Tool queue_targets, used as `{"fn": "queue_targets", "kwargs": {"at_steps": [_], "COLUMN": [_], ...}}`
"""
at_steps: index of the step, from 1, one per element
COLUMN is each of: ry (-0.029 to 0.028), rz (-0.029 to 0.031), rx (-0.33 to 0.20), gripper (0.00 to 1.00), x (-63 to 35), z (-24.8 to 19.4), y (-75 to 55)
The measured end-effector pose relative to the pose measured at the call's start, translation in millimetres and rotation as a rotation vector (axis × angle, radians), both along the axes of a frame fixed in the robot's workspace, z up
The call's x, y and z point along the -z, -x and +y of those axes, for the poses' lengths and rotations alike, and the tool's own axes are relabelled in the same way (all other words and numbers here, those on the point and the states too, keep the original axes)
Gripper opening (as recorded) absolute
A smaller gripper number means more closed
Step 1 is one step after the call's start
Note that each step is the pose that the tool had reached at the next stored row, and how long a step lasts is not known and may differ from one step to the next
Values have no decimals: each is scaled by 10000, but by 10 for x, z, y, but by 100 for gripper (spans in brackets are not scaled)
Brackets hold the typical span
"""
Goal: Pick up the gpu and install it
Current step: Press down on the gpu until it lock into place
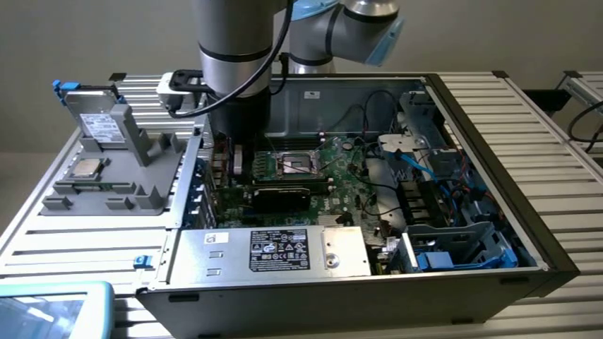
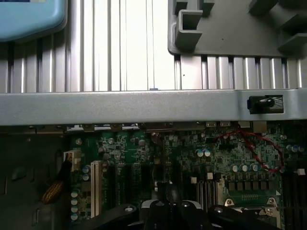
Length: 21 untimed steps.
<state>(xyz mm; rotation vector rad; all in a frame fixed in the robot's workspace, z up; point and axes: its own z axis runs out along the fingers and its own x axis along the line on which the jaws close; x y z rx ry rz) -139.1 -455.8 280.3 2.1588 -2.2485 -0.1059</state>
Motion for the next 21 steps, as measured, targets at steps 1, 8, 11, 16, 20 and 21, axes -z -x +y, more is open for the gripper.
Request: {"fn": "queue_targets", "kwargs": {"at_steps": [1, 8, 11, 16, 20, 21], "ry": [1, 3, 3, 3, 3, 4], "rz": [1, 2, 1, 3, 5, 5], "rx": [-1, -1, -1, -1, -1, -1], "gripper": [12, 12, 12, 12, 12, 12], "x": [-1, 12, 16, 21, 24, 24], "z": [0, 0, 0, -1, -1, -1], "y": [-12, -317, -451, -679, -774, -784]}}
